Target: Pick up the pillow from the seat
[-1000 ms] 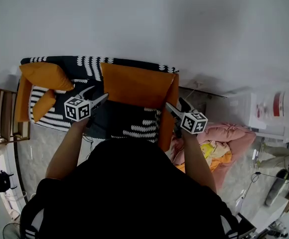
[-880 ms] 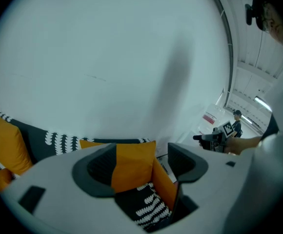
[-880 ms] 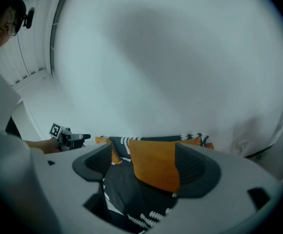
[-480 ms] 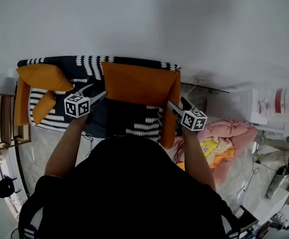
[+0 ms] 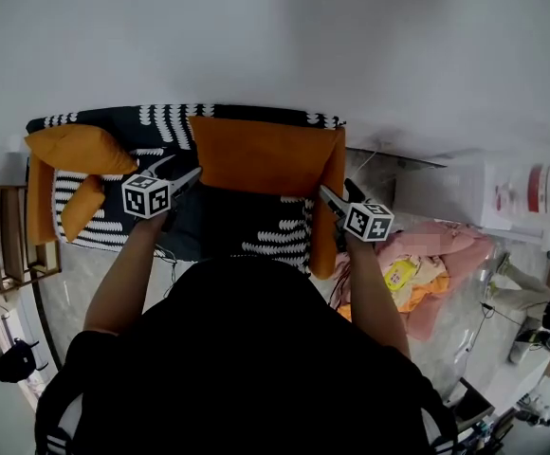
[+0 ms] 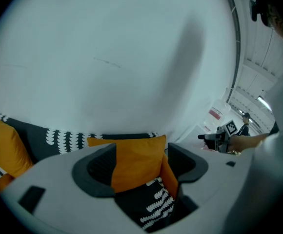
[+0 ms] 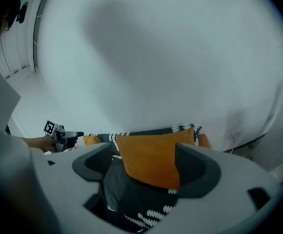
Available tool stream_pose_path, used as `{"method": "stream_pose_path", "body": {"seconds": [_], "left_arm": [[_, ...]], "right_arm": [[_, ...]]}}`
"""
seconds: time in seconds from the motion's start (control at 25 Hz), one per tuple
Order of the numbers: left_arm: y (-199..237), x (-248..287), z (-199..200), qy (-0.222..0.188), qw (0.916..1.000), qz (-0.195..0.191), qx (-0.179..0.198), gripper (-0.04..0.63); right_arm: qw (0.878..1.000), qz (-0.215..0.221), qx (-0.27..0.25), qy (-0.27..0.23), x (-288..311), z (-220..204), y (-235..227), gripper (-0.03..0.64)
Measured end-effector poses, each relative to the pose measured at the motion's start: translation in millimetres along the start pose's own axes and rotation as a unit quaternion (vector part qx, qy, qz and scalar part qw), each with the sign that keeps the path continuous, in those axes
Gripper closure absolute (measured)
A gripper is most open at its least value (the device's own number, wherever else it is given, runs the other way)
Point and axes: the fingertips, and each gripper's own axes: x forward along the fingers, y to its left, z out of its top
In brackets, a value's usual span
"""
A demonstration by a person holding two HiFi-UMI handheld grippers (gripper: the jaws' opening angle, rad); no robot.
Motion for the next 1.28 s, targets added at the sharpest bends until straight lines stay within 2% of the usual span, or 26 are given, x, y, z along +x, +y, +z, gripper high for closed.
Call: {"method": "stream_pose_path", "body": {"seconds": [0.8,1.16,1.28], "left_arm": [[55.5,50.4,-7.2,0.033,0.9987,0.014,-0.037,0.259],[81.4,77.8,-0.7,0.025,0.9965,0.017,-0.078,0.259],[91.6,86.2,-1.1,0.025,0.9962,0.025,-0.08,0.259]], "right_arm": [[0.999,-0.019,0.031,0.024,56.8,2.8,-30.3,0.224],[0.998,-0.025,0.042,0.036,84.4,4.2,-46.5,0.224],[0.998,-0.03,0.044,0.039,92.5,2.4,-52.4,0.224]]}}
